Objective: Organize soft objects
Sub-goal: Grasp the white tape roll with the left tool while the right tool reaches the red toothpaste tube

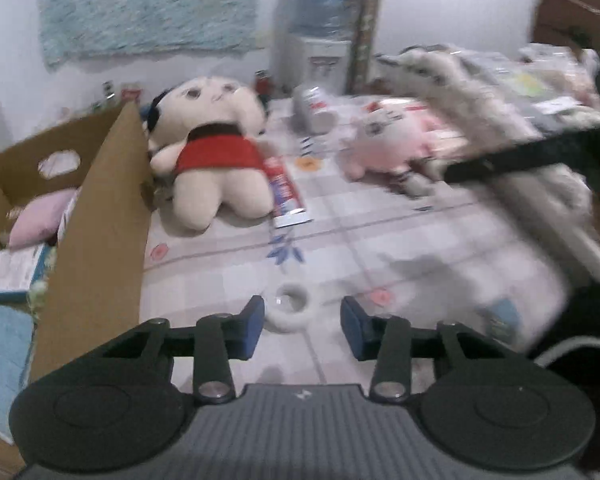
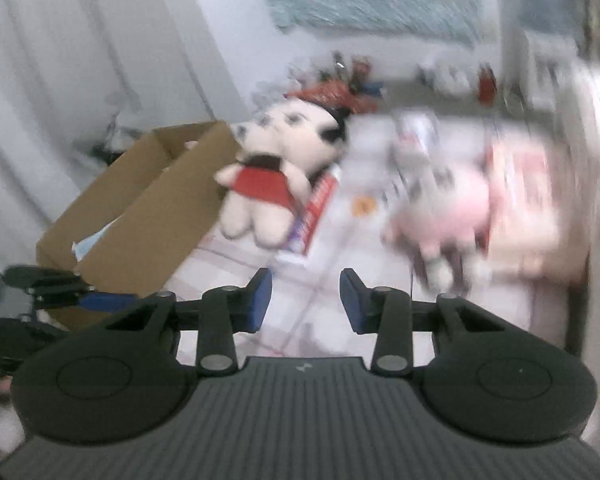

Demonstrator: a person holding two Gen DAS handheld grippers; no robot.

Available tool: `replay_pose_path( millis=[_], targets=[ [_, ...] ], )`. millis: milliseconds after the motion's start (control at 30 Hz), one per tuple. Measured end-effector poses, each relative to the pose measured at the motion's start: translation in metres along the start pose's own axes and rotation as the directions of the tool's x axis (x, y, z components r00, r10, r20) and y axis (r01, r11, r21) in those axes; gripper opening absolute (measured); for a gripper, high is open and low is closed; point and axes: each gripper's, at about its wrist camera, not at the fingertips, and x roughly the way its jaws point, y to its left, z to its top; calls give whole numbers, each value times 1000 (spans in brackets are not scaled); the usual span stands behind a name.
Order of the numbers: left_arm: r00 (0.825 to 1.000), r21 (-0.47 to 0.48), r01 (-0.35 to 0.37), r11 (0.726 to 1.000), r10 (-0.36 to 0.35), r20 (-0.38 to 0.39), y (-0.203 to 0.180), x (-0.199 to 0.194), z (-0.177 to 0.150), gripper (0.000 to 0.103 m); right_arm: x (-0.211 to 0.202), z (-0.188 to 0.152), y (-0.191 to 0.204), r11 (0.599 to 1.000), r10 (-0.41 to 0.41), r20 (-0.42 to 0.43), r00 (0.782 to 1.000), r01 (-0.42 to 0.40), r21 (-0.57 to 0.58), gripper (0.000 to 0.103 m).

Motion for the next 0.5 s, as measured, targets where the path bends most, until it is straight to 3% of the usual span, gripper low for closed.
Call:
replay_pose_path(
  millis=[100,233,300,333,500],
  targets=[
    [997,-41,-75,996,75,-3,0,32,-2,40,25,-19,-12,995,46,-11,999,-45,87,38],
    [994,-79,-103,992,100,-37,7,67,0,40,52,-20,-5,997,59,-63,996,-55,53,38],
    [992,-82,-129,988,128,-18,11,76,0,33,62,-17,0,998,51,-64,997,-49,39,38],
    [989,-66,-149,987,148,-32,10,81,2,18,67,-13,3,998,50,-66,997,-48,30,38],
    [995,-30,-104,994,104,-14,15,83,-4,18,110,12,15,999,26,-73,997,-25,19,43]
  ],
)
